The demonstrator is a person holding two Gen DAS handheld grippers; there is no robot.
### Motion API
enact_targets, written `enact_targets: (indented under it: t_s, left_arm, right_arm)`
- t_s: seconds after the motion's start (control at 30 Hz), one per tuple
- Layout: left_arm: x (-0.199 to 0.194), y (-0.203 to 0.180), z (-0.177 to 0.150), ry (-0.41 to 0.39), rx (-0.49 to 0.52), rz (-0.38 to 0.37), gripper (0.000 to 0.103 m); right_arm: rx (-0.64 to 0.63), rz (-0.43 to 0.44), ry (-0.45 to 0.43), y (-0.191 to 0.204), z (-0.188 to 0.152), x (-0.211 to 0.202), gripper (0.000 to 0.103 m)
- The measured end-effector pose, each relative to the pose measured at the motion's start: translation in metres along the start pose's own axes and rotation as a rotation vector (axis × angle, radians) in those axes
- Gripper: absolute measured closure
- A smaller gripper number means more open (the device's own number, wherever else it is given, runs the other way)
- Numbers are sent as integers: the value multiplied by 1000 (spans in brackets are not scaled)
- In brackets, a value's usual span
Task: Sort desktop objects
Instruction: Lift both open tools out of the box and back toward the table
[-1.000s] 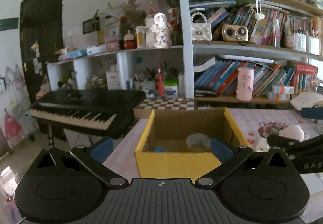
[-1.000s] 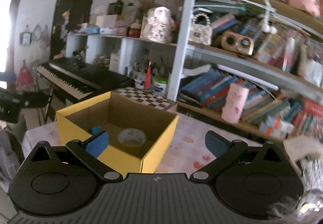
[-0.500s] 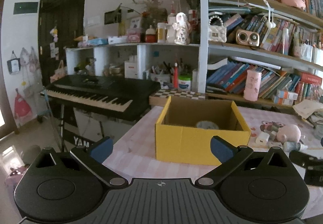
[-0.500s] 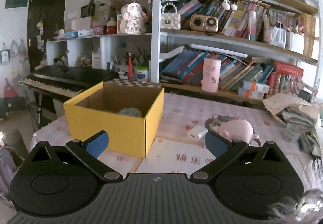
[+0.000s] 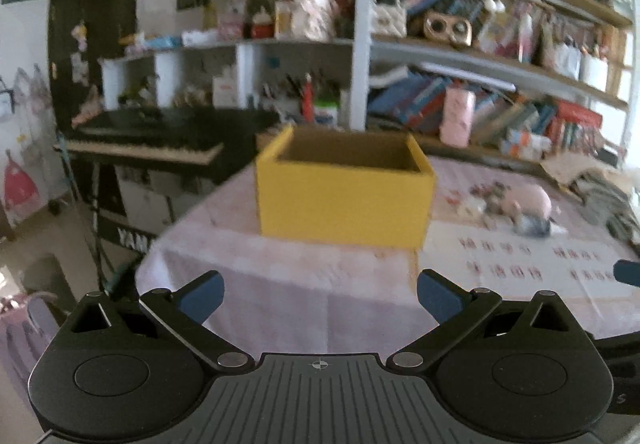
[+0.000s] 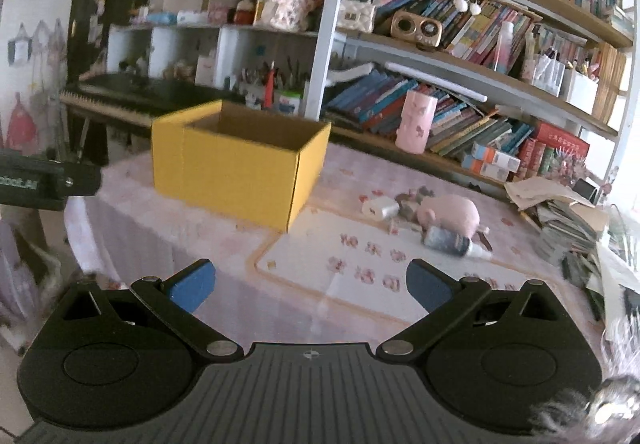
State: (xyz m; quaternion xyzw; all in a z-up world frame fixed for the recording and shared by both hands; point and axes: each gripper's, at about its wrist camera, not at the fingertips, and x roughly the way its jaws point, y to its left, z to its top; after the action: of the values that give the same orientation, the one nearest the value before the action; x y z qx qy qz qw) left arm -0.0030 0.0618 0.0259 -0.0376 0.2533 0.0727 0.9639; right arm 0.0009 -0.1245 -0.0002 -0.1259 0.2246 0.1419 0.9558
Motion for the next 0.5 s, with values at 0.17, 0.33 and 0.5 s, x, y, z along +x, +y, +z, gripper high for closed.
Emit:
enact_targets:
  t_s: [0.17,0.33,0.5]
  left_arm:
    - [2,-16,-19,66,13,-77,0]
    - [5,-27,-20,72,53,-112,0]
    - [16,-37,-23,111,45,-150,0]
  right_arm:
    - [26,3,73,-5,-12,-1,1]
    - [72,-41,110,-15,-16,2,1]
    - [78,-71,126,-23,-21,1,1]
